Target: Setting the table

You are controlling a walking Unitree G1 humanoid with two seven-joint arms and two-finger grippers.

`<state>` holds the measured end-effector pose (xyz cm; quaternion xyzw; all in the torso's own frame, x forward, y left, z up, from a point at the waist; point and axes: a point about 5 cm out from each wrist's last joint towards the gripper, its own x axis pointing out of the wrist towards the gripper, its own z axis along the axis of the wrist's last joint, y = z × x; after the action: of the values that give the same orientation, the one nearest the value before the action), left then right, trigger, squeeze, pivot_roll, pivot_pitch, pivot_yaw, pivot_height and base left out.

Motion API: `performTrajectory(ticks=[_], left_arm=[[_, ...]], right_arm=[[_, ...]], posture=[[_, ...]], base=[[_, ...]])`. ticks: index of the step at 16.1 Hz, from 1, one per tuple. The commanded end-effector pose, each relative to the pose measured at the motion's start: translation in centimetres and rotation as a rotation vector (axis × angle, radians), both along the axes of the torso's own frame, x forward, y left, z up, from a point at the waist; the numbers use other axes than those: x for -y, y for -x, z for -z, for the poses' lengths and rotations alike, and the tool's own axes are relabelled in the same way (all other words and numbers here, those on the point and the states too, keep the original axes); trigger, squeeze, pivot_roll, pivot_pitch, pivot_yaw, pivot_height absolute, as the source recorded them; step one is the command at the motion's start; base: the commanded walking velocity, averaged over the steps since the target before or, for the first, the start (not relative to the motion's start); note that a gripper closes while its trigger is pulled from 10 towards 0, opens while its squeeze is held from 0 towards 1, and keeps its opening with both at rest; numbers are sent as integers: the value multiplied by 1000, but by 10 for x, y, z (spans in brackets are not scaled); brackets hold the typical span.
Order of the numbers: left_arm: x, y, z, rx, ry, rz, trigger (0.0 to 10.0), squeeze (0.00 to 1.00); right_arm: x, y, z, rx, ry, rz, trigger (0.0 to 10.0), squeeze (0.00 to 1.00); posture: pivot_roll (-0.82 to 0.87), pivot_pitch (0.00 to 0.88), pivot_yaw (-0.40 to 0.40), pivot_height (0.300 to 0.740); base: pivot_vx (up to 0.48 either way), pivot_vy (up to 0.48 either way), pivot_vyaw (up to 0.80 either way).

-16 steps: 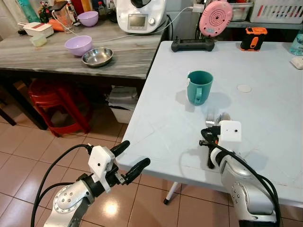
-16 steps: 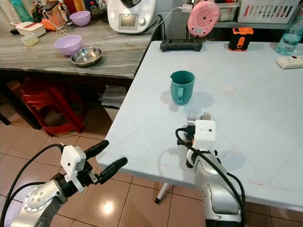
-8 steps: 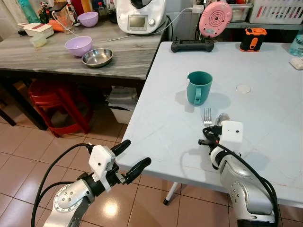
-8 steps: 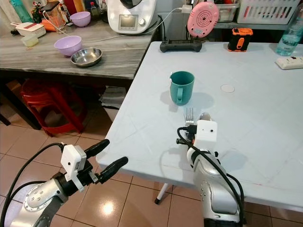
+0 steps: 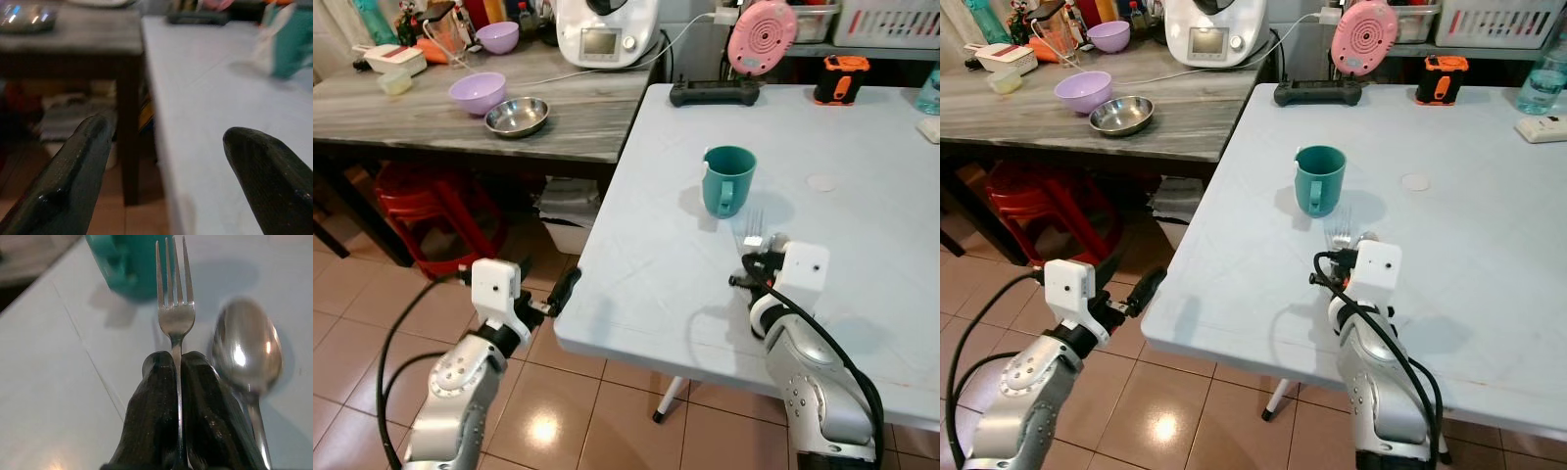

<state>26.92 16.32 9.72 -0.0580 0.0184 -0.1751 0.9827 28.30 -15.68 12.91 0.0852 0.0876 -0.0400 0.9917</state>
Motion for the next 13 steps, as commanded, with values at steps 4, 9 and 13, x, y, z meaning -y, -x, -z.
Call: performTrajectory(ticks=[4,9,13], left_arm=[[-2,-8,1,-7,47,-59,10000,0],[2,-12,2,1,64,-53,10000,0],[2,-13,3,8,70,-56,10000,0]], right_arm=[[-7,5,-15,145,62,-14,10000,0],[-8,6,-16,170,62,-15,10000,0],[-12,7,-18,202,58,-53,10000,0]], posture=[[-72,47,107,740],[-74,51,105,740],[-71,49,102,740]], base=[[0,0,0],[0,256,-723],[0,349,-275]])
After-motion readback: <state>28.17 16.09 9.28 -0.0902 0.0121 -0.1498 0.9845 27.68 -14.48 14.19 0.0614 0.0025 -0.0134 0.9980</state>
